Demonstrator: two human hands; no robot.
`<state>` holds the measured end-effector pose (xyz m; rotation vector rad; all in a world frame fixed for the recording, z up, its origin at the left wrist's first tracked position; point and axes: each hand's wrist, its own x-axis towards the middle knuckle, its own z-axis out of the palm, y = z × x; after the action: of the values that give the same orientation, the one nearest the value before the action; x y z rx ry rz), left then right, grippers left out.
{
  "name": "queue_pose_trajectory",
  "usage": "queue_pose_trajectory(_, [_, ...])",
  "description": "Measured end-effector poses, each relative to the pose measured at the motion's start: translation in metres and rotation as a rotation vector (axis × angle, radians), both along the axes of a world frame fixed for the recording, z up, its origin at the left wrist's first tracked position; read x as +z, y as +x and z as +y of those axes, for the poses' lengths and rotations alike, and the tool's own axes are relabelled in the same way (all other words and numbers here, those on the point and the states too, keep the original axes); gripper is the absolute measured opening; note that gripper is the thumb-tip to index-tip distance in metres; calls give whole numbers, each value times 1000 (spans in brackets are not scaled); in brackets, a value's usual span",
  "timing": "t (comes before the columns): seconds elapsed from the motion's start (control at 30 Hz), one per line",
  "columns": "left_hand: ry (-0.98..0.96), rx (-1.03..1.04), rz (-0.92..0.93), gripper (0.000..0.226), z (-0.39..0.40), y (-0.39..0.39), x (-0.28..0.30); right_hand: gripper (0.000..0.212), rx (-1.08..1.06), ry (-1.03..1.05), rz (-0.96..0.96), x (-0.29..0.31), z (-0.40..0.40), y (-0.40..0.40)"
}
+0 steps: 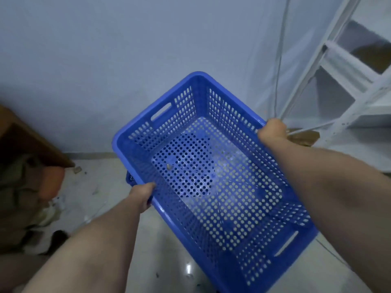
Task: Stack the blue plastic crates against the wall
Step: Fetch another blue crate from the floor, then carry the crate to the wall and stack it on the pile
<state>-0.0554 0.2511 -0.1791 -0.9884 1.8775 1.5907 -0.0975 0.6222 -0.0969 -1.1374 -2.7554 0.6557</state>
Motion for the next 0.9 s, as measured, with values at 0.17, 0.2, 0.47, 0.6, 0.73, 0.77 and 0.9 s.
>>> queue_pose_trajectory(0.17, [-8,148,15,26,-29,-26,3,34,175,8,66,11,-39,-96])
queue_pose_trajectory(0.2, [-3,194,10,28,-33,-33,0,33,215,6,71,10,-46,-114])
queue_pose_trajectory(0.47, [-15,488,-83,32,-20,-99,-15,15,500,20,41,-9,-87,-261])
queue_pose_trajectory(0.6, [9,556,-163,44,-5,-135,-32,19,581,45,32,-24,-96,-320])
queue_pose_trajectory(0.73, [68,606,-246,31,13,-163,-37,25,638,66,-45,-45,-101,-365])
queue_pose_trajectory(0.77, [77,617,-269,30,15,-170,-39,27,652,60,-67,-49,-103,-376])
queue_pose_trajectory(0.9, [141,642,-342,43,15,-202,-59,25,661,130,-144,-71,-115,-413])
